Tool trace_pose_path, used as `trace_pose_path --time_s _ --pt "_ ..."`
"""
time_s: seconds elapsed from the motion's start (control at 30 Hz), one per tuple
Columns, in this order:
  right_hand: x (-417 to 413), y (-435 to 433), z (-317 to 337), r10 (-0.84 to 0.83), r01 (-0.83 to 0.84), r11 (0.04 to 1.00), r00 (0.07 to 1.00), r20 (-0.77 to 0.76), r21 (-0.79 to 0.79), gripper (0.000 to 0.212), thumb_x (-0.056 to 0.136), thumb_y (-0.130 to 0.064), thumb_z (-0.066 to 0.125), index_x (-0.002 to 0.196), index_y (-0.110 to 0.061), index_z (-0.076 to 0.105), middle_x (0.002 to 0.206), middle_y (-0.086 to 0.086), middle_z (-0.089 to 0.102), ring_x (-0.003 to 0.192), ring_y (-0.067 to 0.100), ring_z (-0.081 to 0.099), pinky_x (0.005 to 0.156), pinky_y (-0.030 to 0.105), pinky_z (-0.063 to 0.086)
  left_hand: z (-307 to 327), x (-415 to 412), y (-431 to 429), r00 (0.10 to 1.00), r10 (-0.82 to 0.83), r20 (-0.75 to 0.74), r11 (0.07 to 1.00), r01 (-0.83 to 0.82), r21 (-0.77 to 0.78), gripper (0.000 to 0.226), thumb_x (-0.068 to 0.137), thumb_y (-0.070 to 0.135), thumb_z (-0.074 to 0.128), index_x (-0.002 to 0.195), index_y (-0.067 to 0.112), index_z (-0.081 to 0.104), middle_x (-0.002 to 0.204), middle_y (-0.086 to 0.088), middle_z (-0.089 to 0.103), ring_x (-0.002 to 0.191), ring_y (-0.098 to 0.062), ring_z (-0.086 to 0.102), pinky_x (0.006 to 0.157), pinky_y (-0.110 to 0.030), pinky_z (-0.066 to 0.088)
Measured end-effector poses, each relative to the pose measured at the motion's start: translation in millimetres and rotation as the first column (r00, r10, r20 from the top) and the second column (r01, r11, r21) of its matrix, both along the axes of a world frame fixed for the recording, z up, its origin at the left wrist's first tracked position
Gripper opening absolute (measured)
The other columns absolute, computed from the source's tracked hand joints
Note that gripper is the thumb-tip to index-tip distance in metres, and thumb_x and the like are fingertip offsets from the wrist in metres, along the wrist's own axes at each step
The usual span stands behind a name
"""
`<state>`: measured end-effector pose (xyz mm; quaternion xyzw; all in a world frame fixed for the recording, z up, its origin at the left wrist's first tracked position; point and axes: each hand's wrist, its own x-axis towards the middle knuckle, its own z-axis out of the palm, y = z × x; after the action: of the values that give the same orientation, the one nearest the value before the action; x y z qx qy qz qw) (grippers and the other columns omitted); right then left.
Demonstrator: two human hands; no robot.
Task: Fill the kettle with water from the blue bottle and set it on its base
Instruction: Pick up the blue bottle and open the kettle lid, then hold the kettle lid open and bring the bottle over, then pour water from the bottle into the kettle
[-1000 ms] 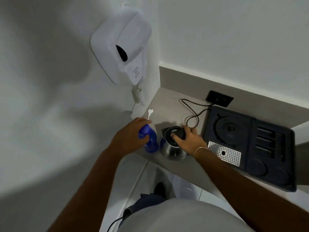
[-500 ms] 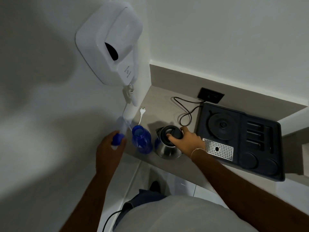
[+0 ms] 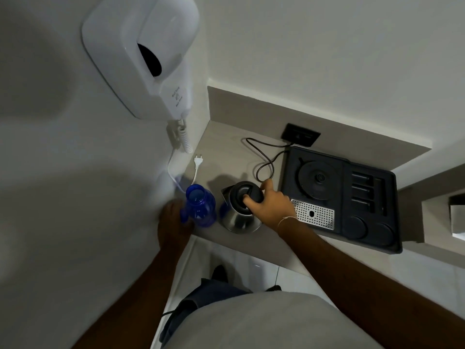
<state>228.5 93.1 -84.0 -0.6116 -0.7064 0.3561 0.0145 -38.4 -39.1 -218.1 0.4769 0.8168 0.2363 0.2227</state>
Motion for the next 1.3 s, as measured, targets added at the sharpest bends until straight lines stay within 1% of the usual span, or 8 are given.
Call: trace_pose_path --time_s 0.13,0.23,0.43,0.57,0.7,0.8,1.0,1.3 --pt "4.4 -1.1 0.7 0.006 -0.004 1.000 0.999 -0.045 0.030 0.052 0.091 -0.068 0.057 0.116 -0.027 0.038 0.093 0.003 0.068 0.090 0.033 0.061 0.085 0.045 0.052 16.1 3.8 -7.2 0.983 0.035 0.181 0.999 -0.042 0.034 0.038 0.088 0.039 0.080 0.115 0.017 0.065 0.113 -0.008 0.069 0.107 -0.032 0.068 0.090 -0.054 0.059" --pt "12.1 -3.1 -1.2 -0.005 0.013 0.998 0.990 -0.138 0.059 0.050 0.087 -0.072 0.051 0.109 -0.029 0.036 0.085 0.003 0.072 0.082 0.034 0.068 0.082 0.045 0.057 41.7 22.3 -8.9 0.891 -0.007 0.455 0.989 -0.063 0.137 0.036 0.088 0.011 0.087 0.117 0.018 0.067 0.109 -0.001 0.073 0.100 -0.021 0.073 0.088 -0.036 0.062" --pt "31.3 -3.3 -15.7 -0.060 0.067 0.998 0.953 -0.297 0.012 0.043 0.090 -0.068 0.052 0.102 -0.028 0.043 0.085 0.003 0.079 0.079 0.027 0.076 0.080 0.055 0.064 65.0 46.0 12.1 0.770 0.143 0.621 0.975 -0.216 0.044 0.111 0.055 0.043 0.098 0.152 0.021 0.047 0.140 0.002 0.066 0.130 -0.017 0.064 0.110 -0.042 0.054" --pt "32.9 -4.1 -15.7 -0.077 0.085 0.996 0.948 -0.309 0.014 0.045 0.088 -0.069 0.051 0.096 -0.026 0.043 0.085 0.004 0.078 0.079 0.029 0.073 0.081 0.052 0.061 75.3 46.9 12.4 0.797 0.098 0.596 0.976 -0.194 0.099 0.087 0.060 0.039 0.096 0.138 0.023 0.059 0.127 0.003 0.074 0.120 -0.018 0.071 0.108 -0.054 0.058" --pt "33.8 -4.8 -14.9 -0.068 0.082 0.996 0.942 -0.330 0.029 0.045 0.089 -0.068 0.049 0.091 -0.024 0.042 0.077 0.006 0.072 0.075 0.033 0.069 0.076 0.051 0.058 98.3 50.9 12.2 0.860 -0.007 0.511 0.932 -0.179 0.314 0.072 0.064 0.035 0.092 0.124 0.055 0.059 0.116 0.023 0.073 0.110 -0.005 0.071 0.104 -0.038 0.059" --pt "35.6 -4.6 -16.5 -0.054 0.067 0.998 0.935 -0.351 0.024 0.042 0.092 -0.065 0.050 0.092 -0.023 0.043 0.077 0.007 0.071 0.076 0.032 0.070 0.076 0.052 0.059 118.9 51.6 6.5 0.913 -0.088 0.398 0.927 -0.071 0.368 0.076 0.068 0.035 0.094 0.131 0.051 0.055 0.119 0.012 0.072 0.110 -0.012 0.071 0.101 -0.037 0.059" --pt "38.5 -1.9 -21.7 -0.038 0.052 0.998 0.932 -0.360 0.030 0.040 0.095 -0.062 0.052 0.089 -0.024 0.042 0.072 0.003 0.065 0.068 0.023 0.062 0.067 0.041 0.051 143.9 47.7 -15.6 0.956 -0.172 0.239 0.984 0.179 -0.005 0.087 0.066 0.041 0.097 0.127 0.070 0.043 0.125 0.023 0.064 0.109 -0.001 0.066 0.090 -0.029 0.054" --pt "39.1 -0.8 -25.5 -0.019 0.036 0.998 0.940 -0.342 0.044 0.035 0.102 -0.054 0.054 0.083 -0.029 0.038 0.070 0.000 0.062 0.066 0.020 0.059 0.063 0.036 0.046 162.8 63.0 -30.9 0.991 -0.132 -0.001 0.968 0.129 -0.214 0.079 0.067 0.053 0.087 0.134 0.055 0.045 0.105 0.021 0.067 0.091 -0.005 0.067 0.085 -0.035 0.056"
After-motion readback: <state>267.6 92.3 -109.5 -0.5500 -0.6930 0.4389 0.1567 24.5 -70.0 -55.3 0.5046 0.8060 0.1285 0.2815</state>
